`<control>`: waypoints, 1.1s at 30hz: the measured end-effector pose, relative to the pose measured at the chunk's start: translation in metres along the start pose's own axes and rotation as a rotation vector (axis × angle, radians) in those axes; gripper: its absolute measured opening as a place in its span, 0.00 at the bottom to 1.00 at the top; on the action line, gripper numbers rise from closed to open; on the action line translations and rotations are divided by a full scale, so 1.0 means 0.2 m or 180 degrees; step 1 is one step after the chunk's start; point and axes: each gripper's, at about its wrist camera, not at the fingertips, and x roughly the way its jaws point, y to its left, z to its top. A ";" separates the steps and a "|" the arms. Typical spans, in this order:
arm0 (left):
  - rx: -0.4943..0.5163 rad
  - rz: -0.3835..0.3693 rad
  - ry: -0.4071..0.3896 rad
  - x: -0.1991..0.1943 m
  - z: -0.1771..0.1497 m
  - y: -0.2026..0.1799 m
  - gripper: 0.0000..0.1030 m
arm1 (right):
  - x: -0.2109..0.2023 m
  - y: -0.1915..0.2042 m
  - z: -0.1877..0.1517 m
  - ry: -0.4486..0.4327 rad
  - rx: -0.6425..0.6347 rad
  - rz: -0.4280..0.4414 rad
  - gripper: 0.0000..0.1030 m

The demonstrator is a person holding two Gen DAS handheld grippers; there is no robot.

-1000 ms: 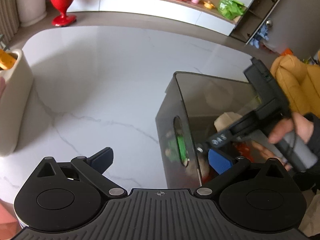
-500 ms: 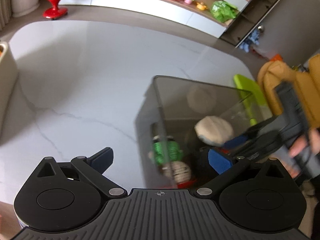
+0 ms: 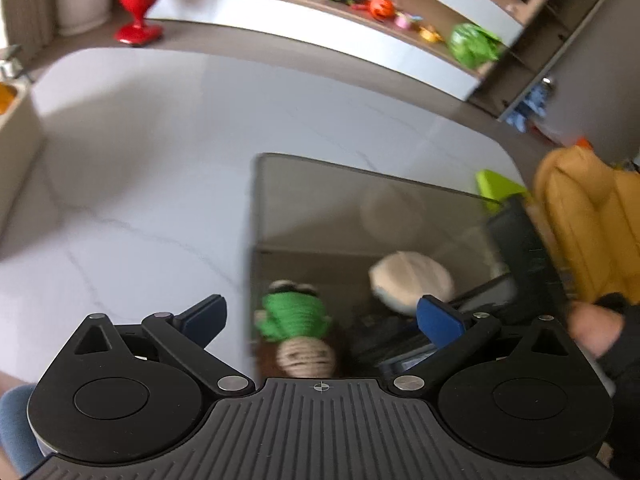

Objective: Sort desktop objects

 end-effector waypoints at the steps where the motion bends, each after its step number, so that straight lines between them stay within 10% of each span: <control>1: 0.0049 0.0008 0.0031 0.02 0.00 -0.02 1.00 | 0.01 -0.03 0.00 0.0037 0.0093 0.0021 0.66; 8: 0.0071 0.0045 0.0190 0.09 0.00 0.03 1.00 | -0.16 -0.22 -0.07 -0.0453 0.0920 0.0093 0.70; 19: -0.0061 -0.0008 0.0159 0.07 -0.01 0.10 1.00 | -0.02 -0.30 -0.04 -0.0314 0.1605 0.0102 0.67; 25: -0.0090 0.0012 0.0165 0.08 -0.02 0.12 1.00 | 0.02 -0.21 0.01 -0.0132 0.0883 0.0046 0.62; 33: -0.0139 -0.0111 0.0214 0.12 -0.02 0.12 1.00 | 0.02 -0.07 -0.08 0.0231 -0.0084 -0.0923 0.64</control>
